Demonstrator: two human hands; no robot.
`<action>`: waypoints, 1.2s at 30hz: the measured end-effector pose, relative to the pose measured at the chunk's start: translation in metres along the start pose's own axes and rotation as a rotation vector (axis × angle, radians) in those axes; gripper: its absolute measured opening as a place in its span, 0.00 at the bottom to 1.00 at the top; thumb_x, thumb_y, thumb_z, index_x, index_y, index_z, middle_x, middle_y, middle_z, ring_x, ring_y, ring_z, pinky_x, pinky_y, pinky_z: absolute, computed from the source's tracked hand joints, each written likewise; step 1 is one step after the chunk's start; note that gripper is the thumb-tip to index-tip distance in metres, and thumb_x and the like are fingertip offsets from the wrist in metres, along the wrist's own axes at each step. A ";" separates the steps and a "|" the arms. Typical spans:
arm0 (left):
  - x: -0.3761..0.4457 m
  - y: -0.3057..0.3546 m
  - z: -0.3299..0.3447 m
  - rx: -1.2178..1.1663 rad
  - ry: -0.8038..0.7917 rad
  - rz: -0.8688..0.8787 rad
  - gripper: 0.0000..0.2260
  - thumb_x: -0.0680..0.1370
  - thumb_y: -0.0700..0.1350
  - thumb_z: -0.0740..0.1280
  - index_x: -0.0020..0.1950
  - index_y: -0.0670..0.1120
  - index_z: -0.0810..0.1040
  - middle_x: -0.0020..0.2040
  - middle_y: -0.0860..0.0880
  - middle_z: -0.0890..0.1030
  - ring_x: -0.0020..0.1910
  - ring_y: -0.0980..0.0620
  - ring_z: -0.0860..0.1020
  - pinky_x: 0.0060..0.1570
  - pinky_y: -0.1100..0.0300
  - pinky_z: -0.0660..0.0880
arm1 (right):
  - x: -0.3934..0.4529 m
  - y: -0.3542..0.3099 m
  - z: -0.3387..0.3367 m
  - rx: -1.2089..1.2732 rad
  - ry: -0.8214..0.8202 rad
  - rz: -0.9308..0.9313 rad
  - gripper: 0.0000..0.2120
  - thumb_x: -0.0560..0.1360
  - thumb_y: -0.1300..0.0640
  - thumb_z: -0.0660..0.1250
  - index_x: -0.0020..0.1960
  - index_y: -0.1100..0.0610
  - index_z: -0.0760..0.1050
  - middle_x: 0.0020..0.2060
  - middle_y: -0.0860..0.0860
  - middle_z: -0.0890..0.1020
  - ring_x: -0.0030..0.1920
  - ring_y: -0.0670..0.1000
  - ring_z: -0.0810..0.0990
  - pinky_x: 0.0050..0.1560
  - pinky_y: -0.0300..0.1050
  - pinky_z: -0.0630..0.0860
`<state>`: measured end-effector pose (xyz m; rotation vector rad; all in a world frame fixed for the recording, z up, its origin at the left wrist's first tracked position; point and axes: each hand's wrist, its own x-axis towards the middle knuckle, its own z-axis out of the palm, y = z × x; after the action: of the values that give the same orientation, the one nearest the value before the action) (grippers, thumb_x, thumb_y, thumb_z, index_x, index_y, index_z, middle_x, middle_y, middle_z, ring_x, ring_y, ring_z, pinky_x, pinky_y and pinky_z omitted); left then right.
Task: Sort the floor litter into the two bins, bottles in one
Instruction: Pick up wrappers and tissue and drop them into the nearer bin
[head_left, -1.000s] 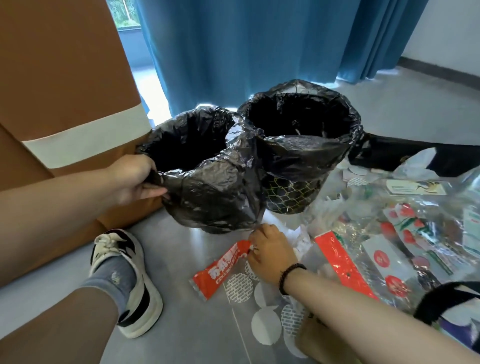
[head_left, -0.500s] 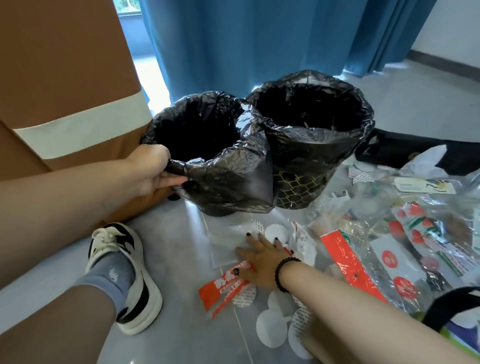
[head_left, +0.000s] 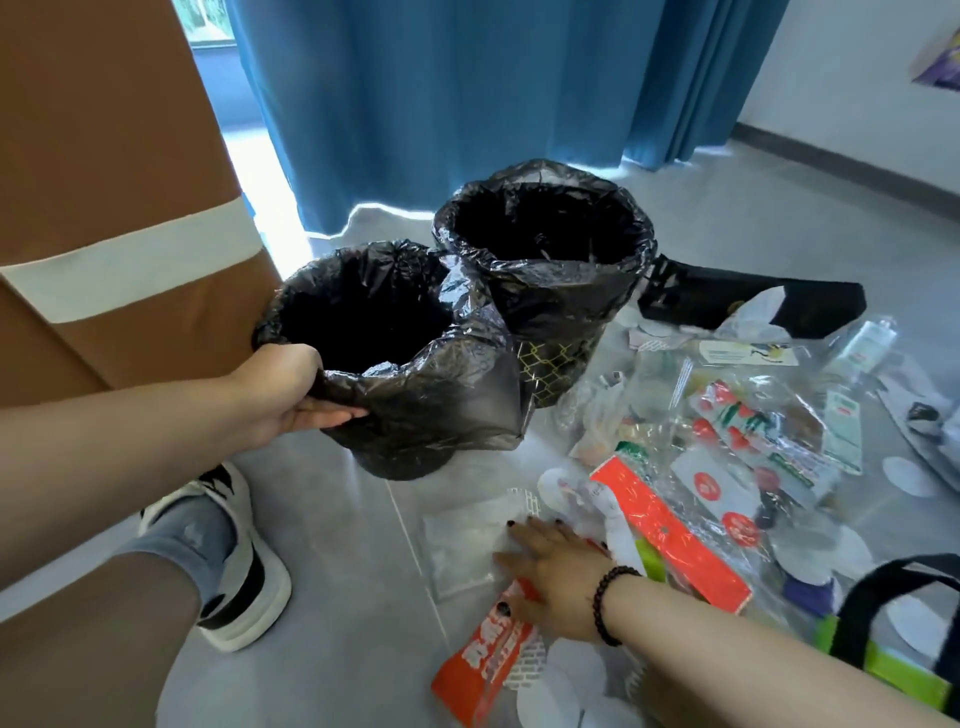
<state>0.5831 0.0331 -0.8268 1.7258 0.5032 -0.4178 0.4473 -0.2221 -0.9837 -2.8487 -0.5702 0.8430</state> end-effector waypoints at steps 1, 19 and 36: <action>-0.006 -0.002 0.000 0.004 -0.011 -0.011 0.17 0.81 0.38 0.52 0.69 0.36 0.66 0.44 0.36 0.82 0.28 0.44 0.83 0.23 0.60 0.78 | -0.002 0.000 0.002 0.002 0.024 -0.036 0.31 0.75 0.36 0.53 0.75 0.46 0.57 0.77 0.51 0.48 0.77 0.55 0.42 0.74 0.53 0.38; -0.138 0.022 0.032 1.826 -0.179 0.469 0.31 0.74 0.71 0.48 0.47 0.48 0.78 0.43 0.50 0.84 0.43 0.51 0.82 0.43 0.57 0.78 | -0.123 0.003 -0.087 -0.037 0.386 -0.166 0.06 0.77 0.54 0.62 0.50 0.54 0.75 0.47 0.51 0.81 0.49 0.52 0.78 0.46 0.41 0.70; -0.216 0.054 0.116 0.384 -0.719 0.672 0.14 0.80 0.52 0.62 0.49 0.42 0.80 0.41 0.46 0.84 0.37 0.53 0.80 0.38 0.62 0.74 | -0.259 0.014 -0.222 -0.043 0.880 -0.015 0.04 0.72 0.54 0.69 0.39 0.52 0.78 0.32 0.45 0.80 0.34 0.44 0.77 0.37 0.41 0.76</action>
<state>0.4306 -0.1129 -0.6916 1.8301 -0.6998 -0.6195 0.3724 -0.3364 -0.6703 -2.8381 -0.4637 -0.4485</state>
